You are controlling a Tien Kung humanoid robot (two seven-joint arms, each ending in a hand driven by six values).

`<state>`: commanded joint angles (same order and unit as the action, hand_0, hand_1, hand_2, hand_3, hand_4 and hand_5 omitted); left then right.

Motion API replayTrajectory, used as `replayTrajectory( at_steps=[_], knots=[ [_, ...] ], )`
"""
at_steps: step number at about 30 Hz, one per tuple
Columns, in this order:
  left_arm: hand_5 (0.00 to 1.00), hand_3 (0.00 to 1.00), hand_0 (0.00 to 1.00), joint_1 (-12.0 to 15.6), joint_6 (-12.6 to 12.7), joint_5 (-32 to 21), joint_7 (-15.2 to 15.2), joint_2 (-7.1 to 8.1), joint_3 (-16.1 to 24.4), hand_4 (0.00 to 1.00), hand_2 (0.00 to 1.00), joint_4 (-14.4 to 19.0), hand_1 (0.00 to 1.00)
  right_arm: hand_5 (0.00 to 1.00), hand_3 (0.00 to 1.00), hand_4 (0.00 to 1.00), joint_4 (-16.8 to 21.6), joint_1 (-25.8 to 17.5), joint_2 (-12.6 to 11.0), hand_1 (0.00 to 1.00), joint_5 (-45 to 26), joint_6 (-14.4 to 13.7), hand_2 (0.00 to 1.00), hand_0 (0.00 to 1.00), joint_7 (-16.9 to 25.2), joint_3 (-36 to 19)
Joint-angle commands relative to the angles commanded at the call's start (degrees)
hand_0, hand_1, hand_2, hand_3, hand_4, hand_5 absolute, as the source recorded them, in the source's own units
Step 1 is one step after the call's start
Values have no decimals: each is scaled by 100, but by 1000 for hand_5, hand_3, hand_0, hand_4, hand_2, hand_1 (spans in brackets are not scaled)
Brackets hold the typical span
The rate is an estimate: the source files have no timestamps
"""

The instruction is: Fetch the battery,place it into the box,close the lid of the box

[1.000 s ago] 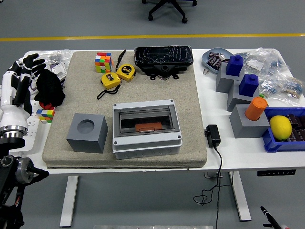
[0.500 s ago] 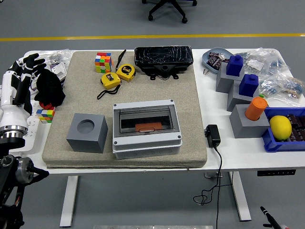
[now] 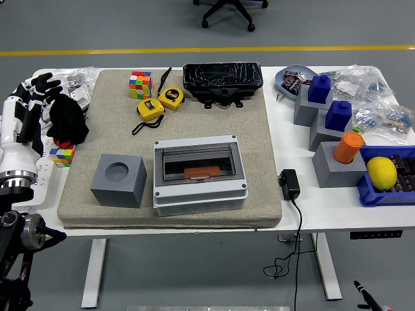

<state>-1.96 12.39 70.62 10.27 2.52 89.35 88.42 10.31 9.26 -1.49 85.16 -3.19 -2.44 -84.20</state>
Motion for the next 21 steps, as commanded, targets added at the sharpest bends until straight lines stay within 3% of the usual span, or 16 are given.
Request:
replayTrajectory(
  at_steps=[21],
  knots=[
    [698,652,715,21,28,55,-16,-26,37,998,636,13,668,998,780,998,0,-30,25,792,71,5,738,931,4,-54]
  ],
)
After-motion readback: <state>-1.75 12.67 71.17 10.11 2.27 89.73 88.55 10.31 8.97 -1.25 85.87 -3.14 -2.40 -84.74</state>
